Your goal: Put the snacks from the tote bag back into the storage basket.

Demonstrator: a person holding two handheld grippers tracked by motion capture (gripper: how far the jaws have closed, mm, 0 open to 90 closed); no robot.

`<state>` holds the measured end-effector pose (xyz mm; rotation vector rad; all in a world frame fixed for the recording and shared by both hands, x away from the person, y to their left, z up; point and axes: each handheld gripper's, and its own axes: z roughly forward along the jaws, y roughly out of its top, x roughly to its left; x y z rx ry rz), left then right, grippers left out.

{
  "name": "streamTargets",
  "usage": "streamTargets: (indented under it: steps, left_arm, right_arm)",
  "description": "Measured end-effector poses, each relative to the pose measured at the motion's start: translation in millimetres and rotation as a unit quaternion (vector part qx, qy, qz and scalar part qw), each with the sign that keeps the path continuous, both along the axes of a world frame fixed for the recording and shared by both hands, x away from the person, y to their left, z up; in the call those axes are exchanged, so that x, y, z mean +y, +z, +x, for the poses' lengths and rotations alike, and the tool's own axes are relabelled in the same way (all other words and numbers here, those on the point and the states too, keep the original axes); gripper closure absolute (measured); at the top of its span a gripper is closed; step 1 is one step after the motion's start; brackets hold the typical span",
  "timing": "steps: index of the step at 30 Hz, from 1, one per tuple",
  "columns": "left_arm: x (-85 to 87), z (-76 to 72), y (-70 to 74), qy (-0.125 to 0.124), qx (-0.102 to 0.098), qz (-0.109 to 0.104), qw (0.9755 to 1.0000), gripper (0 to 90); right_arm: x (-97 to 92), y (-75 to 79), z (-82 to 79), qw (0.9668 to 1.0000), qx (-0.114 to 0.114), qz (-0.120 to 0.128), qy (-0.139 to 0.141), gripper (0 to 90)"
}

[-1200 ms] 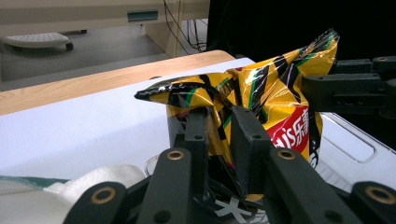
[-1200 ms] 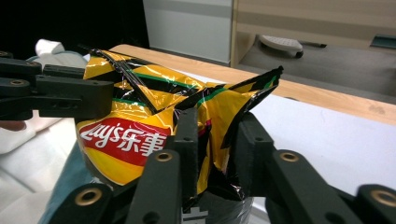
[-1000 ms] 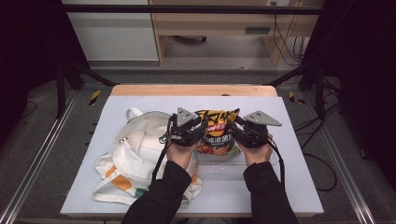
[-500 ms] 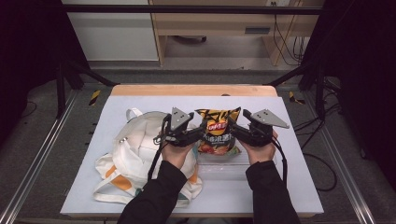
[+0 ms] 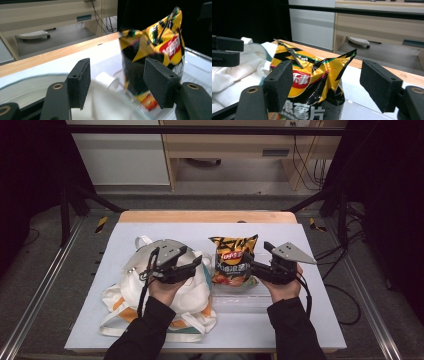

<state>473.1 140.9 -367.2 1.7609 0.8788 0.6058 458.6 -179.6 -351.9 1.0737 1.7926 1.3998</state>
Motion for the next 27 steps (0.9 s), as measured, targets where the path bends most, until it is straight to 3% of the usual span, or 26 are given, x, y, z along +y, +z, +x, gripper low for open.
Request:
streamTargets:
  steps: [6, 9, 18, 27]
  left_arm:
    - [30.2, -12.4, -3.6, 0.003, 0.01, 0.006, 0.9999, 37.4]
    - [45.1, -20.8, -9.0, 0.006, 0.012, 0.021, 0.9997, 36.9]
    - [75.8, -33.1, -22.4, 0.024, 0.02, 0.037, 0.9988, 35.8]
    - [100.2, -47.4, -34.7, 0.042, 0.025, 0.05, 0.9976, 36.8]
  right_arm:
    - [-7.3, -1.2, -11.2, 1.0, 0.001, 0.001, 0.001, 23.0]
    - [-12.7, -3.7, -15.0, 1.0, 0.004, -0.001, -0.004, 22.0]
    - [-29.1, -18.7, -24.4, 0.9995, 0.023, -0.012, -0.017, 19.2]
    - [-45.1, -31.1, -32.2, 0.9992, 0.023, -0.023, -0.023, 16.6]
